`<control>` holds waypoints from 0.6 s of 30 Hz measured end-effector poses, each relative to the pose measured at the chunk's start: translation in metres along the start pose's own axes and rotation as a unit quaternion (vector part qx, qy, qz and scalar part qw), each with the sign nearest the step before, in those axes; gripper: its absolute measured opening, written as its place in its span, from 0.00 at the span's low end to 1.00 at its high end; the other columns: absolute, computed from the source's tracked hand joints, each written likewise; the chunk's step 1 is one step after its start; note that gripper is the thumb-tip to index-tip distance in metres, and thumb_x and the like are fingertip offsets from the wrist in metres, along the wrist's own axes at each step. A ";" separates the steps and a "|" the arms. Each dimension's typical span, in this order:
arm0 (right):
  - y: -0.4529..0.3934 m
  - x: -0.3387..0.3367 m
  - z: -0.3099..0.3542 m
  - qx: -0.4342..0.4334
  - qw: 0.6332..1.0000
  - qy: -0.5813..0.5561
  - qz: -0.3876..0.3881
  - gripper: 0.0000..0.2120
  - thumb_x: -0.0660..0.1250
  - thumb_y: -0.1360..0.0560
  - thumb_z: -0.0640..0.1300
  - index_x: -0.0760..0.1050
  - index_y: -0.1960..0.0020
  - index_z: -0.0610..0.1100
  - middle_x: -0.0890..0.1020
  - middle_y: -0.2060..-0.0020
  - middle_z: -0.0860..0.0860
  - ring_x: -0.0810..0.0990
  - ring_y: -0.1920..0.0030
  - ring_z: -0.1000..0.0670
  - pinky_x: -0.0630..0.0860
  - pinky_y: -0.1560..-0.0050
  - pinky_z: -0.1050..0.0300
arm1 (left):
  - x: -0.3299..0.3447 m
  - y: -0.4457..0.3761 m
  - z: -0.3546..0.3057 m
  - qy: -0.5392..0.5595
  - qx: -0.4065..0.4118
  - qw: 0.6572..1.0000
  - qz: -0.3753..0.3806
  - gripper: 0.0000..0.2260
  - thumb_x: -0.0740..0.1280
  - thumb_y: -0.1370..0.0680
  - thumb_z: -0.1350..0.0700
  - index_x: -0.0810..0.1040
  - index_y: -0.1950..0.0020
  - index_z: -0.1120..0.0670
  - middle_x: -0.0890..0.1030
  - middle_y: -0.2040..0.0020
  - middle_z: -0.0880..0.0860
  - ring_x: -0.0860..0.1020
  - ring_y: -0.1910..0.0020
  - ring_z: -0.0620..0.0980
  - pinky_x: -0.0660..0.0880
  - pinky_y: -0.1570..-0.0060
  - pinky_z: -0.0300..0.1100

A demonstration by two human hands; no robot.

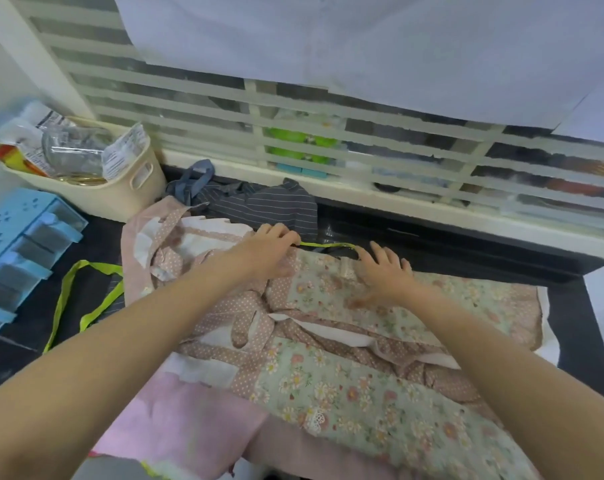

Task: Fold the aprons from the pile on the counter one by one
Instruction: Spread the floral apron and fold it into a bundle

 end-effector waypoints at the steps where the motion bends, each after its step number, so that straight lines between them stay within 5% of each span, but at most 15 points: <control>1: 0.003 -0.002 -0.006 0.000 1.000 0.001 -0.005 0.51 0.70 0.30 0.60 0.39 0.23 0.49 0.40 0.23 0.46 0.41 0.24 0.41 0.45 0.27 0.40 | -0.002 -0.005 0.001 0.021 -0.012 1.000 0.016 0.22 0.66 0.24 0.47 0.64 0.33 0.52 0.65 0.37 0.53 0.67 0.40 0.52 0.68 0.41 0.47; 6: 0.019 -0.016 0.039 -0.164 0.975 -0.095 -0.117 0.33 0.67 0.27 0.59 0.64 0.28 0.45 0.65 0.31 0.49 0.61 0.31 0.49 0.58 0.31 0.55 | -0.010 0.014 0.019 0.199 -0.006 0.979 0.030 0.14 0.68 0.26 0.44 0.68 0.59 0.51 0.73 0.58 0.47 0.72 0.60 0.47 0.68 0.62 0.36; 8: 0.020 -0.016 0.085 -0.248 0.959 -0.088 -0.107 0.29 0.66 0.27 0.61 0.70 0.34 0.45 0.71 0.37 0.49 0.66 0.36 0.50 0.62 0.33 0.53 | -0.005 0.028 0.028 0.198 -0.021 0.979 0.052 0.14 0.63 0.26 0.39 0.70 0.59 0.48 0.76 0.58 0.46 0.74 0.57 0.46 0.69 0.59 0.36; 10: 0.021 -0.007 0.134 -0.317 0.945 -0.024 -0.080 0.27 0.65 0.26 0.60 0.71 0.36 0.42 0.72 0.41 0.47 0.66 0.38 0.47 0.64 0.36 0.50 | 0.005 0.045 0.041 0.156 -0.059 0.977 0.136 0.16 0.61 0.25 0.37 0.72 0.47 0.48 0.79 0.50 0.46 0.76 0.50 0.48 0.72 0.46 0.41; 12: 0.020 0.004 0.164 -0.319 0.946 0.045 -0.047 0.27 0.65 0.25 0.56 0.66 0.33 0.42 0.69 0.38 0.44 0.63 0.35 0.44 0.64 0.37 0.47 | 0.016 0.065 0.053 0.134 -0.110 0.956 0.237 0.25 0.62 0.28 0.41 0.67 0.35 0.51 0.78 0.43 0.52 0.75 0.42 0.54 0.70 0.38 0.48; 15: 0.014 0.019 0.182 -0.298 0.950 0.087 -0.032 0.18 0.65 0.24 0.49 0.71 0.38 0.42 0.68 0.39 0.43 0.64 0.36 0.43 0.65 0.39 0.46 | 0.021 0.090 0.071 0.066 -0.132 0.944 0.294 0.16 0.67 0.28 0.41 0.76 0.47 0.49 0.77 0.42 0.51 0.75 0.42 0.53 0.72 0.40 0.48; 17: 0.009 0.019 0.177 -0.234 0.966 -0.101 -0.049 0.05 0.64 0.24 0.45 0.72 0.54 0.43 0.73 0.50 0.44 0.72 0.46 0.44 0.70 0.49 0.52 | 0.007 0.102 0.075 0.088 -0.134 0.950 0.269 0.13 0.68 0.28 0.38 0.77 0.57 0.47 0.78 0.38 0.52 0.76 0.40 0.51 0.70 0.38 0.47; 18: 0.007 0.016 0.170 -0.169 0.957 -0.229 -0.058 0.09 0.63 0.23 0.45 0.69 0.61 0.43 0.74 0.58 0.46 0.73 0.55 0.47 0.69 0.57 0.55 | -0.009 0.107 0.075 0.151 -0.137 0.954 0.220 0.17 0.67 0.30 0.34 0.79 0.58 0.48 0.79 0.39 0.52 0.77 0.42 0.47 0.70 0.38 0.45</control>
Point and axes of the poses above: each hand's wrist, its own y-axis away from the middle knuckle, its own x-axis out of the palm, z = x × y, the point moved 3 cm from there along -y, towards the middle knuckle
